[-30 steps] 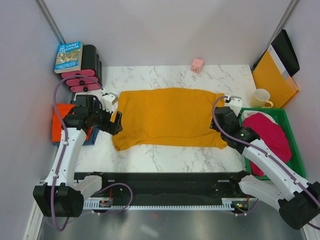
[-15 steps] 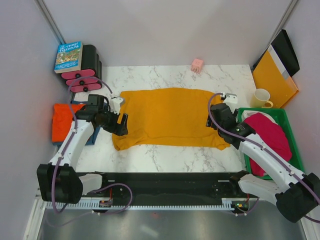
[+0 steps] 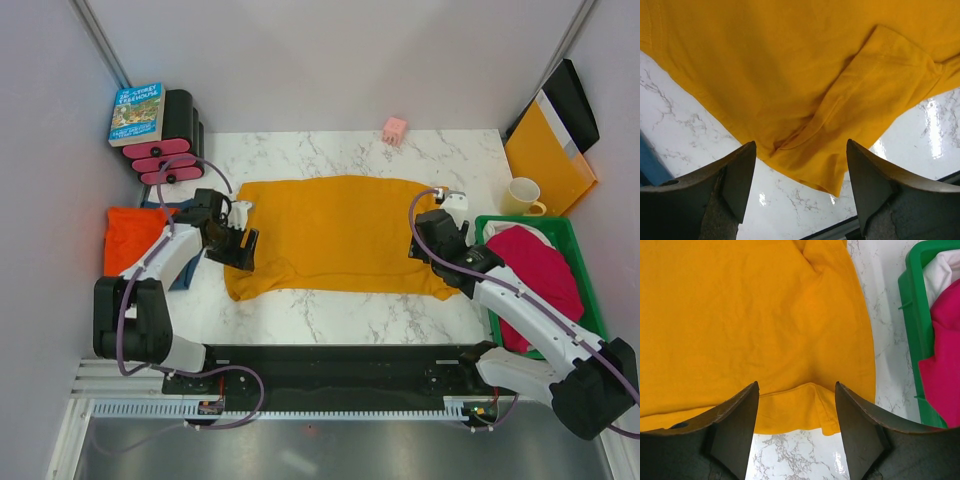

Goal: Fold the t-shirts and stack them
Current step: Flatten out the tshirt

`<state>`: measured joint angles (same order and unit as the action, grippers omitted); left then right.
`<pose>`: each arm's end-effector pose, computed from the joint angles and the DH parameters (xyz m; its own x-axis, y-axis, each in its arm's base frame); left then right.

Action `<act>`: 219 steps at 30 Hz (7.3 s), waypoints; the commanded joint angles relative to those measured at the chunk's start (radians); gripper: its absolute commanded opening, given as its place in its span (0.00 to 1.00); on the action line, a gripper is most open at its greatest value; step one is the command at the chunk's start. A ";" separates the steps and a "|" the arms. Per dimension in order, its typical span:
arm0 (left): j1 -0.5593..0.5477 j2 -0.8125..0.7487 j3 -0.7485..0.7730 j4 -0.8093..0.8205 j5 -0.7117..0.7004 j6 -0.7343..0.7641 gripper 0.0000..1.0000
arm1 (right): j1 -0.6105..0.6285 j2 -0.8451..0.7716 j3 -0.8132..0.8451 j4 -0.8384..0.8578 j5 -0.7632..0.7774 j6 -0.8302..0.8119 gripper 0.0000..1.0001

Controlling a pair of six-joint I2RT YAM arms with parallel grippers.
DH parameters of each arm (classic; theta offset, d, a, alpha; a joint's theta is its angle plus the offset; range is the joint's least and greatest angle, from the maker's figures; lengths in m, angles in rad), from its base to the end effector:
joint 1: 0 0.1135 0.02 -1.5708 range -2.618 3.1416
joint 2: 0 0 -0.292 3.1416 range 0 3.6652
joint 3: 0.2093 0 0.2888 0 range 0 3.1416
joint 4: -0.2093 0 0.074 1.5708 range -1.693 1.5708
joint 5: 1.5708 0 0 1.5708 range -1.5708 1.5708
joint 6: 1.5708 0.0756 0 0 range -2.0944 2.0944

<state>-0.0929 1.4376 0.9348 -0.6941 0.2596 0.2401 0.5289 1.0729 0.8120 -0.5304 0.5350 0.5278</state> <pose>0.3082 -0.0482 0.1825 -0.8568 0.3107 -0.4116 0.3982 0.9057 -0.1453 0.2497 0.1013 0.2563 -0.5933 0.1551 -0.7899 0.2016 0.9786 0.0407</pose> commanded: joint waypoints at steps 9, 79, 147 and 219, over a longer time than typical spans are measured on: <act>0.001 0.096 -0.002 0.099 -0.040 -0.013 0.49 | 0.013 0.009 0.007 0.020 0.010 0.024 0.68; 0.001 0.003 -0.036 -0.150 -0.036 0.179 0.59 | 0.052 0.010 -0.054 0.043 0.014 0.083 0.67; 0.001 -0.152 -0.051 -0.073 -0.002 0.107 0.13 | 0.052 0.121 -0.034 0.079 0.008 0.126 0.69; 0.002 -0.206 -0.087 -0.016 -0.036 0.082 0.02 | -0.035 -0.115 -0.226 -0.123 -0.075 0.360 0.60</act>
<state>-0.0929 1.2247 0.8177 -0.7086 0.1898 0.3542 0.4515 0.9958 0.6159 -0.6685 0.5274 0.8181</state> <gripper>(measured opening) 0.025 0.612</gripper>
